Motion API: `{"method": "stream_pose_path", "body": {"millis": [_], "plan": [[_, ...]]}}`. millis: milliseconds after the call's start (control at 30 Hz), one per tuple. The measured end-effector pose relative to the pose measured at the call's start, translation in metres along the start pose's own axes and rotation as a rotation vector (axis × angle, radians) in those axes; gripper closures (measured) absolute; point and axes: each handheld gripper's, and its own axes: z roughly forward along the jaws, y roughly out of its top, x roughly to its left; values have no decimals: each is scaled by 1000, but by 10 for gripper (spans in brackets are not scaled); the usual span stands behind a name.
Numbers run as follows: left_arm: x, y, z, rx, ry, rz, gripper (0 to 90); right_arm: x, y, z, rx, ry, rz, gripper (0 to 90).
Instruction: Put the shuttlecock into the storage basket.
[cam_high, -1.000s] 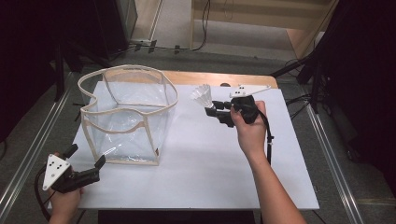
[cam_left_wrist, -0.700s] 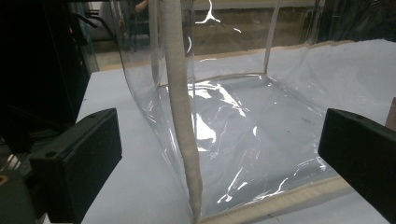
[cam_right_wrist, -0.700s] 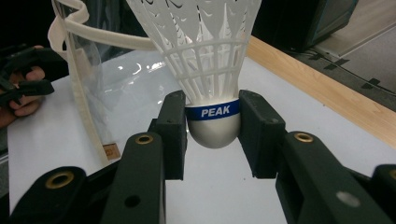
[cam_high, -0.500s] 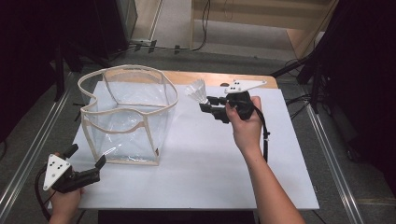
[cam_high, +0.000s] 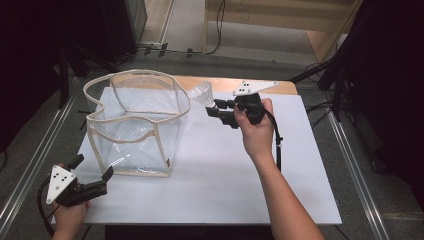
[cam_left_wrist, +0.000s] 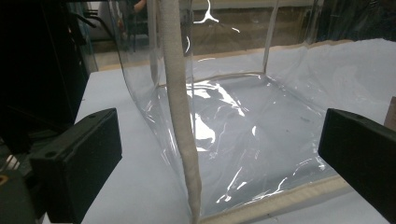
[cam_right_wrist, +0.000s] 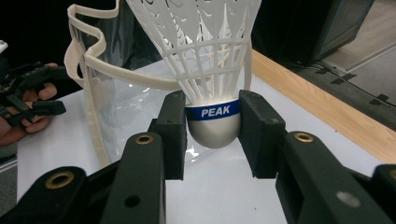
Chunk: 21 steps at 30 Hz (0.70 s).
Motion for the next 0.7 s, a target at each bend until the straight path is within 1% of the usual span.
{"method": "stream_pose_path", "body": {"millis": [333, 700], "plan": [[0, 0, 0, 0, 0, 1, 0, 4, 10, 6, -11, 12, -11, 615], [0, 0, 0, 0, -2, 2, 0, 8, 18, 16, -22, 28, -19, 614]]}}
